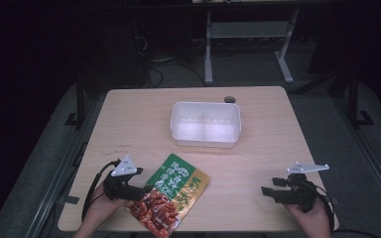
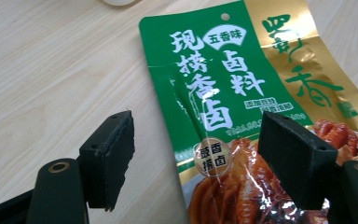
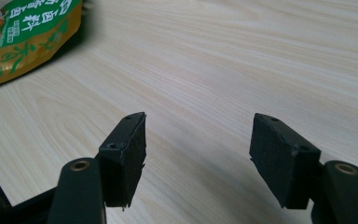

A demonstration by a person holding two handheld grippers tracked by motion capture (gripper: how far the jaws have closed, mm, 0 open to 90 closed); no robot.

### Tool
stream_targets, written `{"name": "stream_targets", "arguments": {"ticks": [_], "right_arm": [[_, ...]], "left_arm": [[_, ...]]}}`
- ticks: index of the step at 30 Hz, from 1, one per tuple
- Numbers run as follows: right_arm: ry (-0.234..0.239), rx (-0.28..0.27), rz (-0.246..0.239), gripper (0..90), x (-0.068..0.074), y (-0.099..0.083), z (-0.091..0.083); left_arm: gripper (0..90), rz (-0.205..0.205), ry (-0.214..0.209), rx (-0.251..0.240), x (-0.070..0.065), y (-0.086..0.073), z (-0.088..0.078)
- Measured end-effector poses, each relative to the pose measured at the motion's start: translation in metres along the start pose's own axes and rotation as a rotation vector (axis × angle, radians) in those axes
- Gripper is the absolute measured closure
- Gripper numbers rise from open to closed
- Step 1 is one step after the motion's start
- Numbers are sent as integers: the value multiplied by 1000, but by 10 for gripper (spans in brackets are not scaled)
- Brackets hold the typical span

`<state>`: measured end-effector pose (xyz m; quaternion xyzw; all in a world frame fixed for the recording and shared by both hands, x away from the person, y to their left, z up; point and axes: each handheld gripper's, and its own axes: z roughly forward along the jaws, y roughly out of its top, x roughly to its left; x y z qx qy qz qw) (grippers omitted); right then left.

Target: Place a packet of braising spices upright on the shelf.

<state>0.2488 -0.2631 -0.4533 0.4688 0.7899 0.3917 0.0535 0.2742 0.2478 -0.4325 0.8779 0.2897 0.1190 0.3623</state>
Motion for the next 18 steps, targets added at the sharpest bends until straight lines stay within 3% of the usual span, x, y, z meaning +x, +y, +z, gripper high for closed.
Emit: {"name": "stream_targets", "arguments": {"ticks": [7,18], "right_arm": [[16,16,-28,348,9,3,6],[47,35,-69,339,24,9,17]], "left_arm": [[269,26,-22,43,-4,0,8],[310,37,-54,62,-8,1,13]]}}
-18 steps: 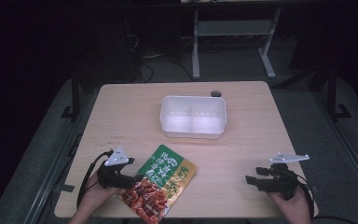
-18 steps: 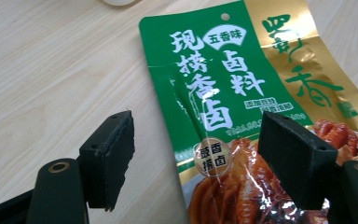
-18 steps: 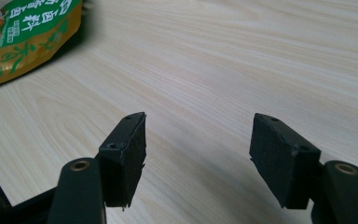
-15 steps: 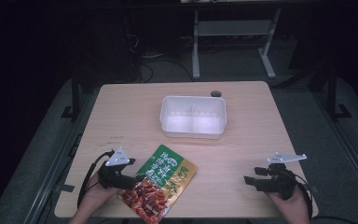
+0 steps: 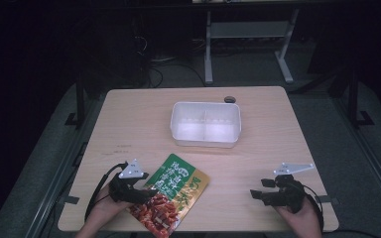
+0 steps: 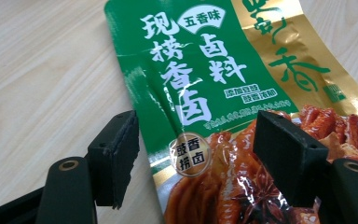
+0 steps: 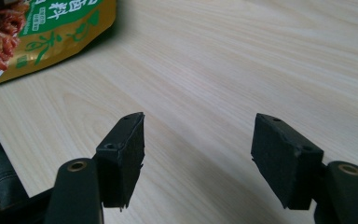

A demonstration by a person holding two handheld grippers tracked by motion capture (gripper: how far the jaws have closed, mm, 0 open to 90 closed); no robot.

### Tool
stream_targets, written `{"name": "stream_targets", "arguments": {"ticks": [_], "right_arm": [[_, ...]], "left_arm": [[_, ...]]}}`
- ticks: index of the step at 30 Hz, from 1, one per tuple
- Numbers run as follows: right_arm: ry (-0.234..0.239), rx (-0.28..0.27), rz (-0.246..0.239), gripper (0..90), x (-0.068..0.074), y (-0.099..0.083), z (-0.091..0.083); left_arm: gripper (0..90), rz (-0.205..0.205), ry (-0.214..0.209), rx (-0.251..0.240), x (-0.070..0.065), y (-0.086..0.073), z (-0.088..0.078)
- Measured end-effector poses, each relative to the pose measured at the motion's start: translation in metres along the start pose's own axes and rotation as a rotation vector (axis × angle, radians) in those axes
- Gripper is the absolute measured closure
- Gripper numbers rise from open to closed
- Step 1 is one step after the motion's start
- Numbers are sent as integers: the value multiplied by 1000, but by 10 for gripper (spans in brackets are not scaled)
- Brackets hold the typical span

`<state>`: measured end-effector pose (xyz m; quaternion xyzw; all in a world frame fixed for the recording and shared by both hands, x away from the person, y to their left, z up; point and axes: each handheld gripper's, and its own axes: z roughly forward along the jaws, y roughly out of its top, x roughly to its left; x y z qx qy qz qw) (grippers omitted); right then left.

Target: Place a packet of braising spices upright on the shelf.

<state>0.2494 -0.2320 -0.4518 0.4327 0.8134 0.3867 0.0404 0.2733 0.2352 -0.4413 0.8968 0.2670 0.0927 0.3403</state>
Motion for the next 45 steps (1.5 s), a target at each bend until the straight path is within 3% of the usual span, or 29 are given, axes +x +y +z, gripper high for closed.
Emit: {"name": "stream_targets", "arguments": {"ticks": [8,14,20,23,30,37,45], "right_arm": [[41,14,-29,338,8,11,10],[69,32,-70,345,18,30,23],[113,45,-107,344,36,59,45],[127,92,-142,345,47,76,65],[161,144,-149,374,54,95,86],[222,193,-104,392,53,116,108],[199,252,-98,417,53,122,126]], "left_arm": [[372,20,-26,11,-5,2,2],[438,41,-29,15,-7,2,2],[521,52,-38,34,-6,1,3],[550,58,-39,48,-6,0,3],[565,55,-47,82,-5,-1,7],[567,51,-53,88,-3,-2,8],[565,55,-52,92,-2,-3,9]]}}
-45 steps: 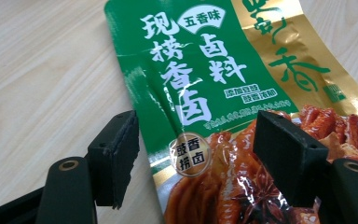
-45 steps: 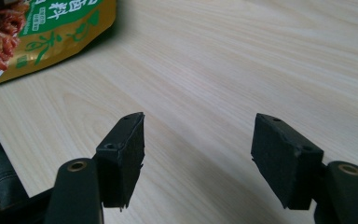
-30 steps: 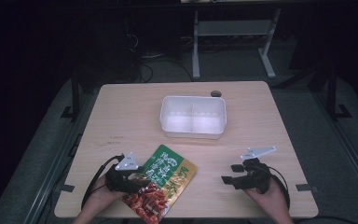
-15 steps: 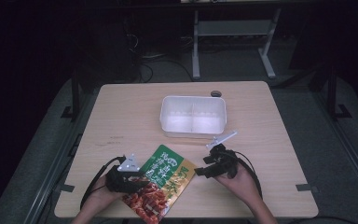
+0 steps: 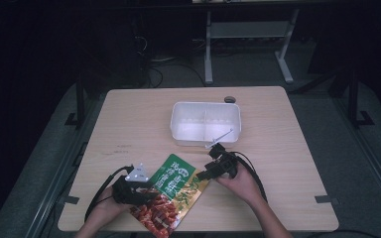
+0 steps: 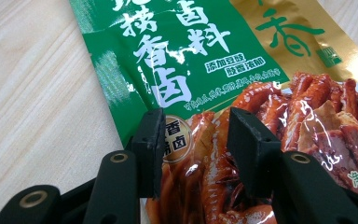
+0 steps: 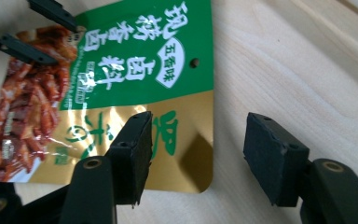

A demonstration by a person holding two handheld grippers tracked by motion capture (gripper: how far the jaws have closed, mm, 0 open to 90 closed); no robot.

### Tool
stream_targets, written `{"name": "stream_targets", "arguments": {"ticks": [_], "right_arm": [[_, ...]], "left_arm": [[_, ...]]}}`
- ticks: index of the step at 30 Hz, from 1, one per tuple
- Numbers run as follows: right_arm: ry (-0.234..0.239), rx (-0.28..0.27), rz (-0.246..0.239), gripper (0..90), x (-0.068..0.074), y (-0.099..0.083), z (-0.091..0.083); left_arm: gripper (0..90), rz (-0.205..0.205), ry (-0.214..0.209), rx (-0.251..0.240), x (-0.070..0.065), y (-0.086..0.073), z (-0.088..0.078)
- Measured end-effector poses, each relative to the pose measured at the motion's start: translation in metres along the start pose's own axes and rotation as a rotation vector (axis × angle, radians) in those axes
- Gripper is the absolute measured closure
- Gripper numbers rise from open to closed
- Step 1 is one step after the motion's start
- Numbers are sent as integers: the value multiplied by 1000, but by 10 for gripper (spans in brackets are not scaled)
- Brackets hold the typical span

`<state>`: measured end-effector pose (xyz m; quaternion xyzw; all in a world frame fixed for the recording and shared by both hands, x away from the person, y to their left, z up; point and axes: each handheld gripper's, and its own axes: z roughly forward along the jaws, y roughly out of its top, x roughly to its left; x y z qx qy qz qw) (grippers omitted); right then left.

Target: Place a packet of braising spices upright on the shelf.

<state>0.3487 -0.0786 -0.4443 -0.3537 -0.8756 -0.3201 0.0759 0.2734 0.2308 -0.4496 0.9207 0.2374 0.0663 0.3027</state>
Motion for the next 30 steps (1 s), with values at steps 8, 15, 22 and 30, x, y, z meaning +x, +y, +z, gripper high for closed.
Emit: {"name": "stream_targets", "arguments": {"ticks": [8,15,22,30], "right_arm": [[72,15,20,503,0,1,7],[126,16,5,571,7,5,6],[185,25,-9,652,16,12,4],[188,96,12,670,14,18,22]], "left_arm": [[564,-4,0,2,0,0,1],[564,-2,2,5,0,0,1],[566,-2,3,6,0,0,1],[566,0,3,7,0,0,1]]}}
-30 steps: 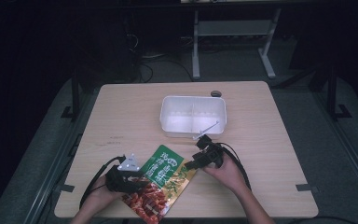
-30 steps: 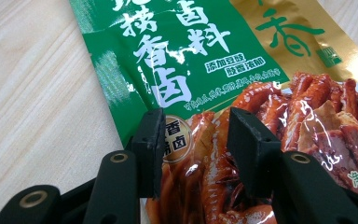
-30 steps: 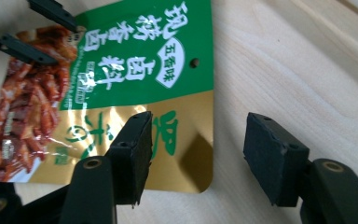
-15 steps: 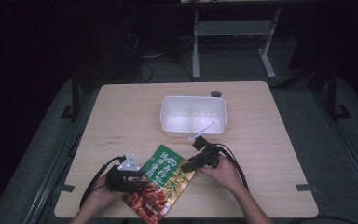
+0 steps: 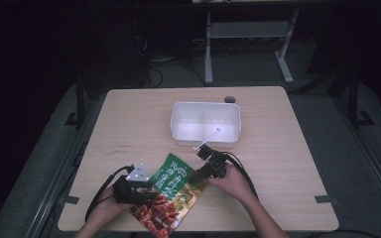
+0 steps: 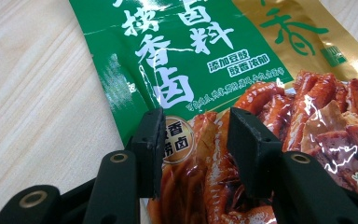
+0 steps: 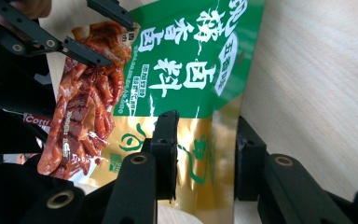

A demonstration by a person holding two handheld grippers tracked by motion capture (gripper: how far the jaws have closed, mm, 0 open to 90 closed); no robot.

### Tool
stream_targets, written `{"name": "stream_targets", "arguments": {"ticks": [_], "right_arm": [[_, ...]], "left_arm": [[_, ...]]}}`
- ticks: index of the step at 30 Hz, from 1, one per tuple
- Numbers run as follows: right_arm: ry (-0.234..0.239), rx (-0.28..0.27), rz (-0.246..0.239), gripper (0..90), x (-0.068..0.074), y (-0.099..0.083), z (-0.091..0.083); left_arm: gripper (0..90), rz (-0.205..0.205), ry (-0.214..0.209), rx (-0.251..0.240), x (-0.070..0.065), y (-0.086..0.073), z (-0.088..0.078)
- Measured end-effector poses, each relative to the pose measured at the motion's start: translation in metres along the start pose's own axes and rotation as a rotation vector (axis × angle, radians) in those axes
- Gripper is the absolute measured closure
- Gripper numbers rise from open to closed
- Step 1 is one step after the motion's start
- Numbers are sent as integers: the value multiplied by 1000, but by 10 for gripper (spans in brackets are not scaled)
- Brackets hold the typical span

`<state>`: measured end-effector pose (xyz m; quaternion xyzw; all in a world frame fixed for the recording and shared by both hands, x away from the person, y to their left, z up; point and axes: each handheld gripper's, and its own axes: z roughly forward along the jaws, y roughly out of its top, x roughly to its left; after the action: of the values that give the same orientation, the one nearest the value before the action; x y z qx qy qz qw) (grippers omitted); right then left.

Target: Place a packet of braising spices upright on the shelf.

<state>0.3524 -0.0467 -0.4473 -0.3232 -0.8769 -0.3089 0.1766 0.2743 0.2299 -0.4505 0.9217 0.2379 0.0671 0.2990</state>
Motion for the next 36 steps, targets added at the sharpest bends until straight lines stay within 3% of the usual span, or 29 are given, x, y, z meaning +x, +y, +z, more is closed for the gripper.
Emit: {"name": "stream_targets", "arguments": {"ticks": [6,16,22,30,36], "right_arm": [[-11,24,-8,701,2,5,13],[-33,33,7,856,-1,5,21],[-10,15,12,886,-1,5,17],[18,-24,3,888,9,7,2],[2,-39,-19,888,17,8,-10]], "left_arm": [[565,3,3,-1,0,0,0],[548,9,13,-7,0,0,0],[501,-2,28,-23,3,-1,-4],[415,-53,42,-85,12,-5,-15],[343,-81,51,-127,15,-8,-21]]}}
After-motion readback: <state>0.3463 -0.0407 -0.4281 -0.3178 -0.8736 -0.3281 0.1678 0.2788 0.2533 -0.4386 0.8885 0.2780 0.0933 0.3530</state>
